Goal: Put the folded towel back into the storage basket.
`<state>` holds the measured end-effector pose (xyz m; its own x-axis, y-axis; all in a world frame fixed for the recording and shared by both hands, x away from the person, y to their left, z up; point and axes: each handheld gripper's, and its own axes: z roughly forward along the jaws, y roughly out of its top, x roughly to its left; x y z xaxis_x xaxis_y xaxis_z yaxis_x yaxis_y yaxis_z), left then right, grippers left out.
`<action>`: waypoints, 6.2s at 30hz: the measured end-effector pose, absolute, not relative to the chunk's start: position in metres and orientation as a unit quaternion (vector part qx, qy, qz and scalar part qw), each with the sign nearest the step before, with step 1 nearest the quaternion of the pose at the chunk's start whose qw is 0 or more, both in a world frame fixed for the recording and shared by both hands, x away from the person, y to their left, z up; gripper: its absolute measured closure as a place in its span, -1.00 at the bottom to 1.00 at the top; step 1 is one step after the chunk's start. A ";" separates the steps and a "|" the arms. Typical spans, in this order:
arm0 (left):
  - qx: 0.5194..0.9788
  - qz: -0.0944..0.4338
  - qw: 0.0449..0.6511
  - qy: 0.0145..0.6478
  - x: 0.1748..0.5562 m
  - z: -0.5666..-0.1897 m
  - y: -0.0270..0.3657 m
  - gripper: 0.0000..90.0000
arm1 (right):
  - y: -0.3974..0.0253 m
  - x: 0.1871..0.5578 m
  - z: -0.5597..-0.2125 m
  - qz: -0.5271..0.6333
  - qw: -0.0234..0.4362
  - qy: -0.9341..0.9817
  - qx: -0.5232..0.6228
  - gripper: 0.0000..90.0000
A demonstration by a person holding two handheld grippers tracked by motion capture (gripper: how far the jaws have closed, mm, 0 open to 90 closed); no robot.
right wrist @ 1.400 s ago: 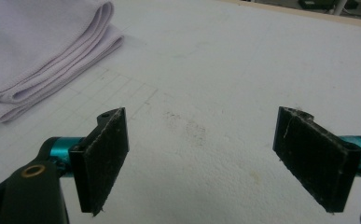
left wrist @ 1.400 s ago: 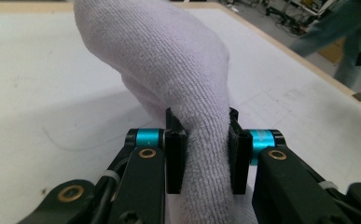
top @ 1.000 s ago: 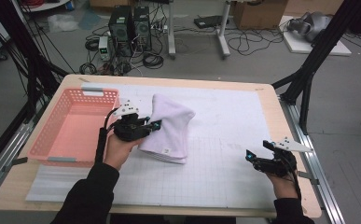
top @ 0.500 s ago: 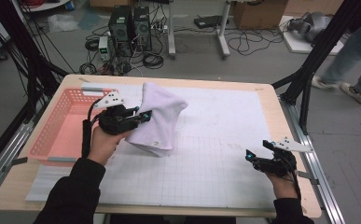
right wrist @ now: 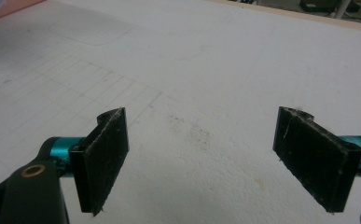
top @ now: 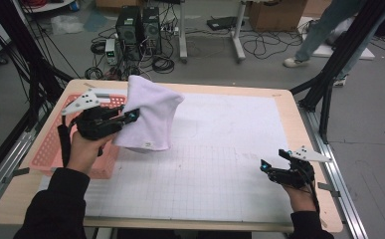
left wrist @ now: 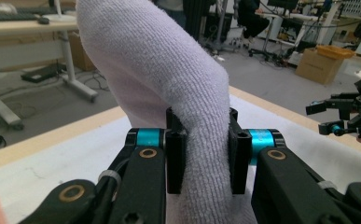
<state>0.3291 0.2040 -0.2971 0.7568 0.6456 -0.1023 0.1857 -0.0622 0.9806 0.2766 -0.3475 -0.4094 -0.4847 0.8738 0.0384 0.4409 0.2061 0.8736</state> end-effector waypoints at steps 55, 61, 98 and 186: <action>0.675 0.199 0.623 0.342 0.312 -0.274 0.347 0.66 | -0.345 0.277 -0.410 0.436 0.242 0.742 0.448 -0.62; 0.686 0.194 0.609 0.347 0.315 -0.286 0.355 0.65 | -0.343 0.278 -0.411 0.435 0.241 0.743 0.447 -0.62; 0.681 0.134 0.590 0.413 0.342 -0.364 0.370 0.65 | -0.342 0.278 -0.412 0.430 0.241 0.746 0.448 -0.62; 0.713 0.199 0.593 0.316 0.297 -0.414 0.121 -0.62 | -0.332 0.274 -0.407 0.446 0.251 0.742 0.432 -0.62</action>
